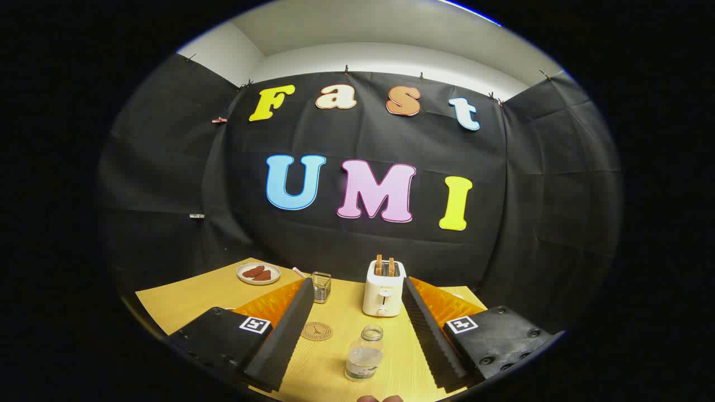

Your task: Take the bottle from table, then pour the juice into the cup, finally place the bottle on the coaster

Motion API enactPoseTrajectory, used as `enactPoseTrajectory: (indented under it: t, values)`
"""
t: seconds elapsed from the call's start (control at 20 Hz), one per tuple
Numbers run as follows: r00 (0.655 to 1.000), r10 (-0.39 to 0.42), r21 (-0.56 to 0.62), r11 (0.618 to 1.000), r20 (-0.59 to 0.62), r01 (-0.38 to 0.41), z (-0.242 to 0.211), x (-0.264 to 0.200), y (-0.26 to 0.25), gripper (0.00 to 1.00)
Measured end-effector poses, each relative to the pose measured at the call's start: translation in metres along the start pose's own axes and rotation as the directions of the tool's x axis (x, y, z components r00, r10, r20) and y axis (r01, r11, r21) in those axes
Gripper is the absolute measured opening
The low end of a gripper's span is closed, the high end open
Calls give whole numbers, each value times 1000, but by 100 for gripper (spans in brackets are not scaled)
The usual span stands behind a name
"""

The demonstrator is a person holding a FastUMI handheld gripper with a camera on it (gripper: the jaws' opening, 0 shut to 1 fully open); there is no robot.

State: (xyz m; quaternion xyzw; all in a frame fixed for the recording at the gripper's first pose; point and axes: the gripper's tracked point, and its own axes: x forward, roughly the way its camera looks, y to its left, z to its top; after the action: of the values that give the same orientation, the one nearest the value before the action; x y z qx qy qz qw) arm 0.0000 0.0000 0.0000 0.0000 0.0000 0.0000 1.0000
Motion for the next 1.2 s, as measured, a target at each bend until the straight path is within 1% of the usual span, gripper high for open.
enactPoseTrajectory:
  t: [0.15, 0.8, 1.2]
  values:
    - [1000, 8, -5, 1000, -9, -8, -4, -2, 1, 98]
    - [998, -6, 21, 1000, -57, 7, -21, -2, -9, 98]
    - [997, -22, 24, 999, -68, 24, -33, 8, -13, 98]
